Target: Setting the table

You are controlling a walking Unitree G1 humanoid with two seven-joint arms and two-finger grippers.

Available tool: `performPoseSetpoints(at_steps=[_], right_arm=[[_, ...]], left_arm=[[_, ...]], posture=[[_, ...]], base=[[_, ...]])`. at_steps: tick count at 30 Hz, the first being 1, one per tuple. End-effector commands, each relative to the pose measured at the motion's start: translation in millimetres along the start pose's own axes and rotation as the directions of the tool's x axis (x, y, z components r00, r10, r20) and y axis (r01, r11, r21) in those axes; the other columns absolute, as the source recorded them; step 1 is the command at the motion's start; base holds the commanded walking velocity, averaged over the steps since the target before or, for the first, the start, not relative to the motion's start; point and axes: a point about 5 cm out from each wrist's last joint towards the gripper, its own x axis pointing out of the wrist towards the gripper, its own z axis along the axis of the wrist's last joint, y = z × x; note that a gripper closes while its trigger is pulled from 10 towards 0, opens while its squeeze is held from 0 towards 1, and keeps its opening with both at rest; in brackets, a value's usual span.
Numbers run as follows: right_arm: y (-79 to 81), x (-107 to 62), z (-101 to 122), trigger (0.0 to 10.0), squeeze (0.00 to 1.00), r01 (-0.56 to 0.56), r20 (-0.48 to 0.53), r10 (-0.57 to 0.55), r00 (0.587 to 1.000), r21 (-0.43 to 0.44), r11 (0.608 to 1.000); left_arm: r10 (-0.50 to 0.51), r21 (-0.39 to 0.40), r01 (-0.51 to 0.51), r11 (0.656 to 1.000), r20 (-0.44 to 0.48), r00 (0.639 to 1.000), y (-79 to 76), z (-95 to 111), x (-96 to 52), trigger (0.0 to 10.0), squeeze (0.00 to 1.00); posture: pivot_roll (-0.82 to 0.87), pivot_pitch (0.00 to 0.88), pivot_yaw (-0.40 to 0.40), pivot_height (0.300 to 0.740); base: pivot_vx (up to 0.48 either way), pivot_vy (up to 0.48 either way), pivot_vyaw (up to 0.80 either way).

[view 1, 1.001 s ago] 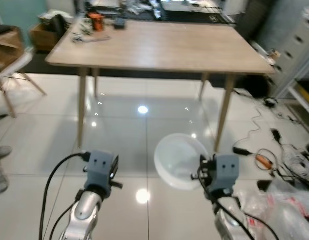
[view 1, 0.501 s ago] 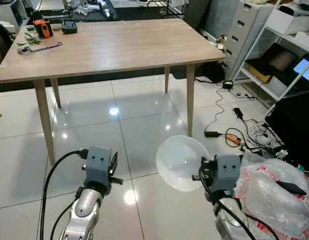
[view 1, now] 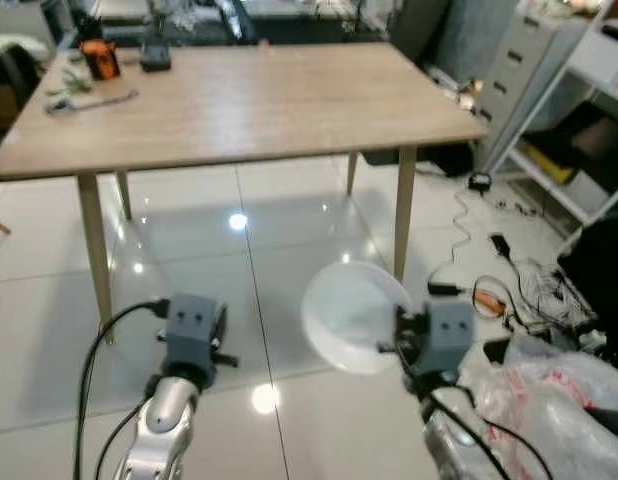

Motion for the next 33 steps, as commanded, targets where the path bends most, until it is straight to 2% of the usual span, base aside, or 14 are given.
performPoseSetpoints(at_steps=[1, 4, 5, 9, 12, 14, 16, 18, 19, 20, 24, 33], right_arm=[[-6.1, -1.6, 0.7, 10.0, 0.00, 0.017, 0.002, -0.017, 1.000, -0.007, 1.000], [-6.3, -1.6, 0.9, 10.0, 0.00, 0.018, 0.003, -0.018, 1.000, -0.007, 1.000], [-6.9, 0.0, 6.7, 10.0, 0.00, 0.021, 0.022, -0.021, 1.000, -0.004, 1.000], [-7.0, 2.7, 15.9, 10.0, 0.00, 0.022, 0.051, -0.023, 0.998, 0.003, 1.000], [-2.7, 8.9, 38.5, 10.0, 0.00, 0.000, 0.126, -0.002, 0.992, 0.015, 1.000], [4.5, 14.9, 62.5, 10.0, 0.00, -0.031, 0.201, 0.023, 0.979, 0.037, 0.999], [4.5, 14.9, 62.5, 10.0, 0.00, -0.031, 0.201, 0.023, 0.979, 0.037, 0.999], [11.8, 19.0, 80.2, 10.0, 0.00, -0.057, 0.255, 0.041, 0.966, 0.056, 0.997], [11.8, 19.0, 80.2, 10.0, 0.00, -0.057, 0.255, 0.041, 0.966, 0.056, 0.997], [17.5, 21.4, 90.8, 10.0, 0.00, -0.076, 0.281, 0.056, 0.958, 0.063, 0.995], [23.6, 25.4, 94.8, 10.0, 0.00, -0.094, 0.280, 0.074, 0.957, 0.059, 0.994], [34.2, 33.1, 94.2, 10.0, 0.00, -0.111, 0.231, 0.095, 0.968, 0.057, 0.992]], left_arm=[[-0.016, 0.000, 0.016, 1.000, -0.017, 1.000, -5.4, -3.1, -1.0, 10.0, 0.00], [-0.018, 0.001, 0.018, 1.000, -0.016, 1.000, -5.8, -2.5, -0.8, 10.0, 0.00], [-0.028, 0.008, 0.028, 1.000, 0.009, 1.000, -6.3, 5.4, 0.9, 10.0, 0.00], [-0.038, 0.015, 0.037, 0.999, 0.042, 0.998, -5.5, 15.6, 2.1, 10.0, 0.00], [-0.054, 0.053, 0.049, 0.997, 0.108, 0.993, -2.2, 34.9, 2.6, 10.0, 0.00], [-0.061, 0.088, 0.046, 0.995, 0.168, 0.984, 1.3, 52.5, 3.0, 10.0, 0.00], [-0.061, 0.088, 0.046, 0.995, 0.168, 0.984, 1.3, 52.5, 3.0, 10.0, 0.00], [-0.048, 0.092, 0.029, 0.995, 0.217, 0.975, 4.6, 67.3, 4.5, 10.0, 0.00], [-0.048, 0.092, 0.029, 0.995, 0.217, 0.975, 4.6, 67.3, 4.5, 10.0, 0.00], [-0.035, 0.097, 0.010, 0.995, 0.258, 0.966, 7.4, 80.2, 5.2, 10.0, 0.00], [-0.015, 0.088, -0.011, 0.996, 0.286, 0.958, 11.9, 91.4, 3.9, 10.0, 0.00], [0.021, 0.079, -0.044, 0.996, 0.270, 0.963, 18.3, 93.2, -0.8, 10.0, 0.00]], posture=[[-0.11, 0.000, 0.041, 0.740], [-0.11, 0.001, 0.041, 0.740], [-0.11, 0.005, 0.041, 0.740], [-0.11, 0.007, 0.043, 0.740], [-0.10, 0.012, 0.046, 0.740], [-0.09, 0.013, 0.045, 0.740], [-0.09, 0.013, 0.045, 0.740], [-0.08, 0.014, 0.041, 0.740], [-0.08, 0.014, 0.041, 0.740], [-0.08, 0.015, 0.041, 0.740], [-0.07, 0.016, 0.038, 0.740], [-0.05, 0.021, 0.026, 0.740]], base=[[0.480, 0.000, 0.00], [0.480, 0.000, 0.00], [0.480, 0.000, 0.00], [0.480, 0.000, 0.00], [0.480, 0.000, 0.00], [0.480, 0.000, 0.00], [0.480, 0.000, 0.00], [0.480, 0.000, 0.00], [0.480, 0.000, 0.00], [0.480, 0.000, 0.00], [0.480, 0.000, 0.00], [0.480, 0.000, 0.00]])
